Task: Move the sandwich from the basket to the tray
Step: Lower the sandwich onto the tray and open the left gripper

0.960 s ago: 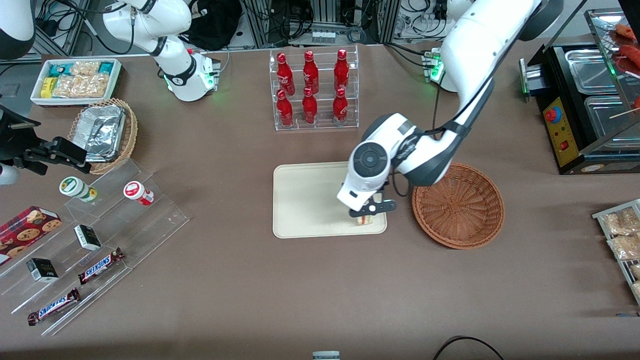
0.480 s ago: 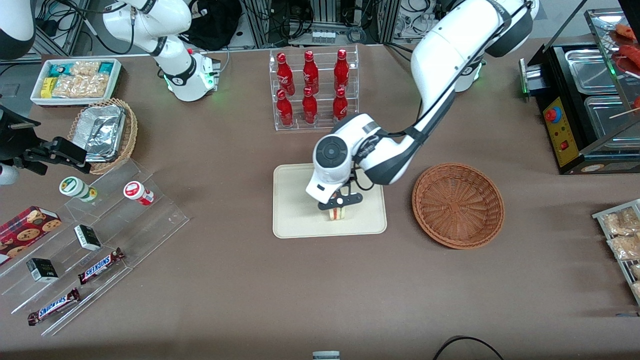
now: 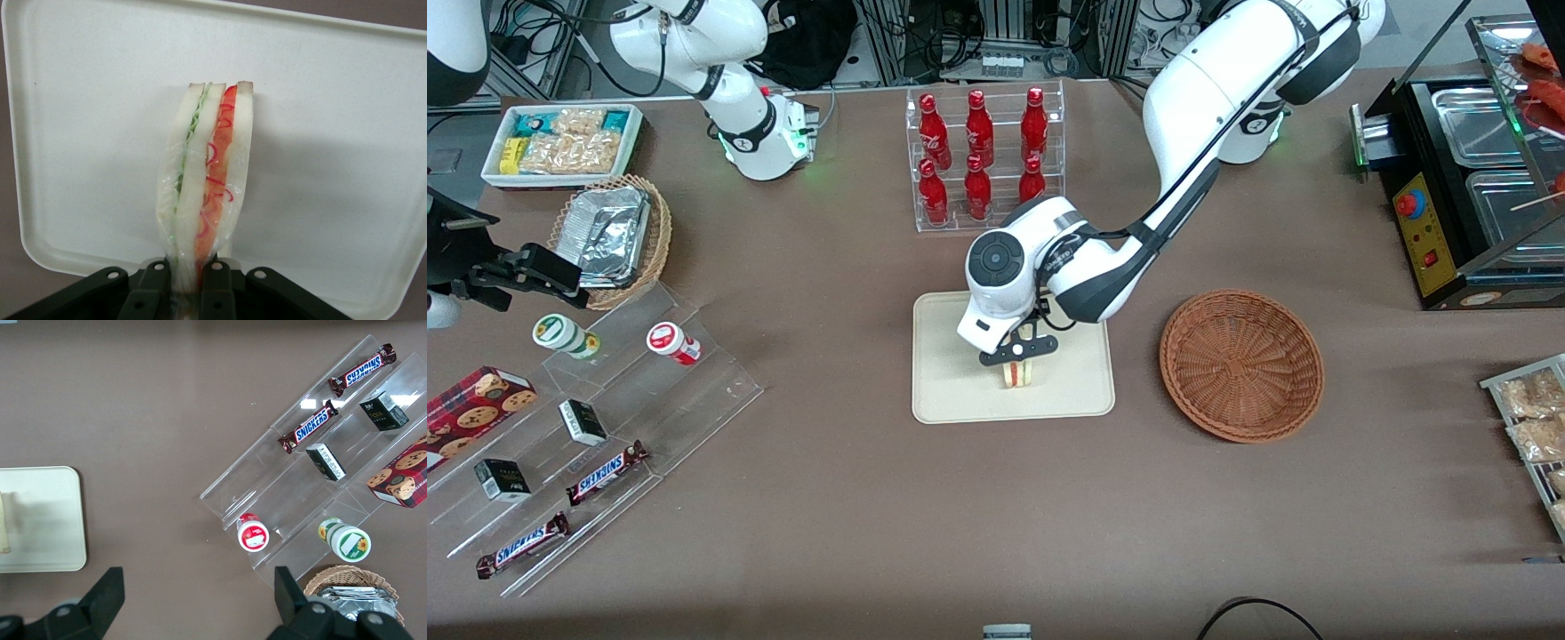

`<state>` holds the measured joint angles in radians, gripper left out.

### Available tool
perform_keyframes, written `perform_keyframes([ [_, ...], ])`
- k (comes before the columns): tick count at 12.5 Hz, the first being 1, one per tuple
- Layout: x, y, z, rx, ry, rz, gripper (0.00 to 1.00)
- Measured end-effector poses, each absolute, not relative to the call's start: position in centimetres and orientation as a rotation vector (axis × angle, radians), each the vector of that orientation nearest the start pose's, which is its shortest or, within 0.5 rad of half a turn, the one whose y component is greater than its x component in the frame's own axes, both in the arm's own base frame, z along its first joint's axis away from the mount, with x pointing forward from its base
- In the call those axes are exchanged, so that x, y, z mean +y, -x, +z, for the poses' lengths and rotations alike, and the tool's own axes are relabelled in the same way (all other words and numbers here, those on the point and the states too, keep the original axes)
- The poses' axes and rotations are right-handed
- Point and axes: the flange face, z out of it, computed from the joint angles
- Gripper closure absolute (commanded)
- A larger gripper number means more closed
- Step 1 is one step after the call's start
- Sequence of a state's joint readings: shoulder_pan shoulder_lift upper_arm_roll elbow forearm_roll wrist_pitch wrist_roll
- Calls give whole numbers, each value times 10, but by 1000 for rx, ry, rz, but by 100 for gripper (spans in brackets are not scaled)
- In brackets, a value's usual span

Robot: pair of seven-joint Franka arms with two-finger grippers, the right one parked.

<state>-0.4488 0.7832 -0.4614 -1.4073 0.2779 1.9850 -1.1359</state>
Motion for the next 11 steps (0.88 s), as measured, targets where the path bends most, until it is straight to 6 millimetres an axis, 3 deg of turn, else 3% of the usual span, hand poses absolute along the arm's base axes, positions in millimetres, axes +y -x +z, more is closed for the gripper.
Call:
perform_keyframes([
  [2,-508,-501,250,-323,3041,158,90],
  [3,-509,-502,245,-336,3040,140,85],
  [4,-509,-503,242,-343,3040,138,60],
  [5,-509,-503,241,-352,3040,139,1],
  [9,-512,-507,249,-395,3050,124,0],
  [11,-514,-511,265,-407,3066,99,0],
])
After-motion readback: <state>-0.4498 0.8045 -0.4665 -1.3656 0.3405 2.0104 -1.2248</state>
